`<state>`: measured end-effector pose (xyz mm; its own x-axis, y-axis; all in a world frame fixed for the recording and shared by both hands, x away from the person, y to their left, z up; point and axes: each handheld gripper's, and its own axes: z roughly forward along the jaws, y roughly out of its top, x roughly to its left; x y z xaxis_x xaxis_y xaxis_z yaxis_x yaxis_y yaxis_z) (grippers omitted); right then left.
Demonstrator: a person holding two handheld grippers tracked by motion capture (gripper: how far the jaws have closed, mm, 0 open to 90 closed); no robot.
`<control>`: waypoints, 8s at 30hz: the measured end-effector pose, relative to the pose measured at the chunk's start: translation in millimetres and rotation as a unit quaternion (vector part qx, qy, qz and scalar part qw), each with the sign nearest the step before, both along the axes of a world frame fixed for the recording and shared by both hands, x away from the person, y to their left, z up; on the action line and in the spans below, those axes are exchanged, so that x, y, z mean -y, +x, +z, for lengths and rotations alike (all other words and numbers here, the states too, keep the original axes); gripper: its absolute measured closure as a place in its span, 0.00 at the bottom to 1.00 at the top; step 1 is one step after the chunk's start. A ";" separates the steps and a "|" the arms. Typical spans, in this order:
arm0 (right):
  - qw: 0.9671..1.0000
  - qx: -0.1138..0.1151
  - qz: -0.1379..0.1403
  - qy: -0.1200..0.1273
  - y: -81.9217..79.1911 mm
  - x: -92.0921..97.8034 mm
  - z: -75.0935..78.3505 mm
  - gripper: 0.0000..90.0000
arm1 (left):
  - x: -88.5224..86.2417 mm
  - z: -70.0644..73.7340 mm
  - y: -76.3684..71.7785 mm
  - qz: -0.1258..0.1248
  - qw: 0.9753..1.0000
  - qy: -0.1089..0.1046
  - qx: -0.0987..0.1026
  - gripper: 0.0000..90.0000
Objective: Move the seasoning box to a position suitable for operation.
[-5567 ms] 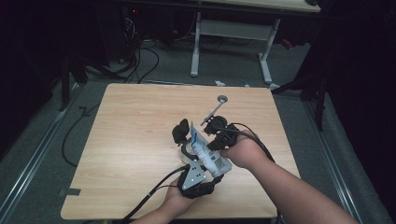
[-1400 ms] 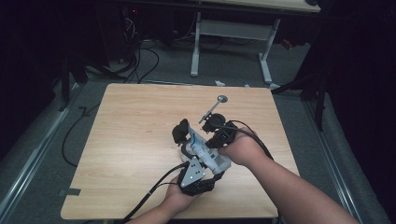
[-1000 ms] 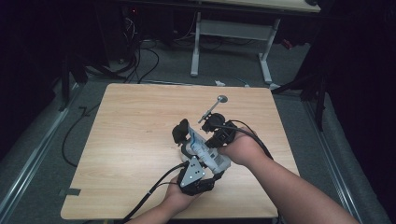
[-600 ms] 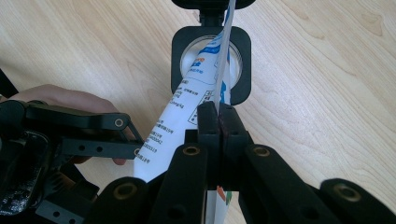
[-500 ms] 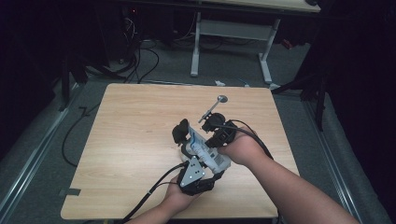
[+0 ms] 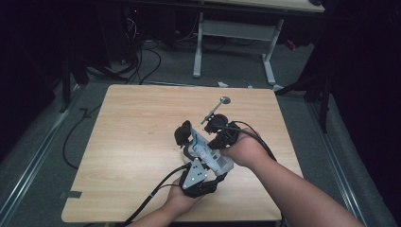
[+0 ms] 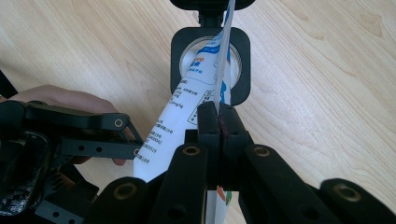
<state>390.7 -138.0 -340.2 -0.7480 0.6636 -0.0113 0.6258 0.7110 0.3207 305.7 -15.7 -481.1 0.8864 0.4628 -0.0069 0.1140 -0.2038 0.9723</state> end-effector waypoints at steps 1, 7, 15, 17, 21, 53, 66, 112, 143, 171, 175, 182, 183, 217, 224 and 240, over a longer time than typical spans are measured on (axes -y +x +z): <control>1.000 0.001 0.000 0.000 0.0 -0.1 0.0 1.00 | 0.0 0.1 0.1 0.000 1.000 0.000 0.000 0.59; 1.000 -0.001 -0.001 0.000 0.4 -0.6 -0.1 1.00 | -0.1 0.1 0.5 0.000 1.000 0.000 -0.001 0.59; 1.000 0.000 0.001 0.003 2.6 0.6 0.2 1.00 | -0.6 0.5 1.3 0.001 1.000 -0.002 -0.002 0.59; 1.000 -0.001 0.000 0.002 2.8 0.3 0.2 1.00 | -0.5 0.3 1.6 0.001 1.000 -0.001 -0.003 0.59; 1.000 -0.001 0.000 0.001 3.5 0.1 -0.4 1.00 | -0.4 0.1 2.1 0.001 1.000 -0.002 -0.004 0.59; 1.000 -0.002 -0.007 0.001 7.8 -1.6 -2.8 1.00 | -1.3 1.3 5.3 -0.002 1.000 -0.008 -0.017 0.58; 1.000 -0.002 -0.006 -0.001 8.9 -2.4 -3.7 1.00 | -1.7 1.7 5.7 -0.003 1.000 -0.010 -0.018 0.58; 1.000 -0.001 -0.006 0.000 11.2 -6.0 -5.2 1.00 | -3.1 3.5 5.1 -0.003 1.000 -0.014 -0.017 0.57; 1.000 0.002 -0.001 0.002 11.6 -6.3 -6.7 1.00 | -3.2 3.6 4.5 -0.004 1.000 -0.015 -0.017 0.57; 1.000 0.003 -0.001 0.002 12.2 -7.6 -8.7 1.00 | -3.5 3.9 4.5 -0.004 1.000 -0.016 -0.016 0.57; 1.000 0.003 -0.003 0.002 12.2 -7.6 -8.9 1.00 | -3.5 3.8 4.7 -0.004 1.000 -0.016 -0.016 0.57; 1.000 0.003 -0.002 0.001 12.2 -7.8 -9.1 1.00 | -3.5 3.6 4.7 -0.003 1.000 -0.015 -0.016 0.58; 1.000 0.002 -0.003 0.002 12.2 -7.8 -9.2 1.00 | -3.4 3.6 4.6 -0.004 1.000 -0.015 -0.016 0.58; 1.000 0.002 0.000 0.006 7.6 -1.8 -9.8 1.00 | -4.0 -1.5 -0.3 -0.008 1.000 -0.008 -0.010 0.58; 1.000 0.001 -0.002 0.005 5.9 -0.3 -9.4 1.00 | -4.5 -3.2 -1.0 -0.010 1.000 -0.004 -0.011 0.58; 1.000 -0.007 -0.007 0.008 1.3 4.6 -13.7 1.00 | -7.7 -11.5 -5.5 -0.013 1.000 0.006 -0.020 0.58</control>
